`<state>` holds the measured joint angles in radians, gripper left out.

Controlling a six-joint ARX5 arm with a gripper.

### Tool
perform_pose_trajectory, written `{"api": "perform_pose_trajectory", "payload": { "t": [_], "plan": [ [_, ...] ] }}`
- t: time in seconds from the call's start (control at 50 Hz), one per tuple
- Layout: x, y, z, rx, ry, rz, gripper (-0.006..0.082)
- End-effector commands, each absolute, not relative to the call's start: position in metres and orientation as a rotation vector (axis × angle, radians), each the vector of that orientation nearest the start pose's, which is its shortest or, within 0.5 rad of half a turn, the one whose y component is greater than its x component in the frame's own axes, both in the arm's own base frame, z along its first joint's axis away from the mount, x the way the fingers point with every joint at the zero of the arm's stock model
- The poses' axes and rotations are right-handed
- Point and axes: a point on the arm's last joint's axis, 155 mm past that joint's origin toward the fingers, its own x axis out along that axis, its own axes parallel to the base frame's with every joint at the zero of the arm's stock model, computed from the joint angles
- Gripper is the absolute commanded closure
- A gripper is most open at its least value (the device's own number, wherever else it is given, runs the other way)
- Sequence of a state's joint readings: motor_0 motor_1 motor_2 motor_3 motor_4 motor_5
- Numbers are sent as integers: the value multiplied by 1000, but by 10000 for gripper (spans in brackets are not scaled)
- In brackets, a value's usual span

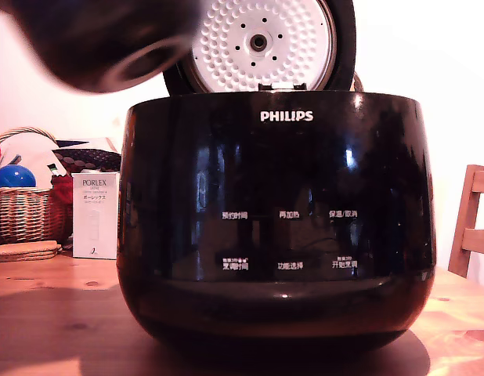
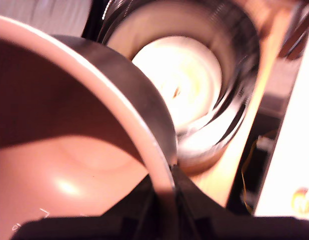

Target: Place the pot you are holding inside the rice cooker

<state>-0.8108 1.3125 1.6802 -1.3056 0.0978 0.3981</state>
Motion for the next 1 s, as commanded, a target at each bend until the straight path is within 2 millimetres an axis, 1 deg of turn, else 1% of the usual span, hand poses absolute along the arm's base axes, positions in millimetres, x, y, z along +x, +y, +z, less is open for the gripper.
{"api": "perform_pose_trajectory", "payload": {
  "t": [0.0, 0.14, 0.22, 0.6, 0.76, 0.98],
  "plan": [
    [198, -250, 328, 651, 623, -1051, 788],
    [188, -268, 326, 652, 608, -1121, 788],
    [185, -275, 320, 662, 624, -1146, 788],
    [188, -303, 281, 748, 711, -1224, 788],
    [185, -314, 265, 792, 739, -1258, 788],
    [176, -326, 244, 889, 754, -1328, 788]
  ]
}}
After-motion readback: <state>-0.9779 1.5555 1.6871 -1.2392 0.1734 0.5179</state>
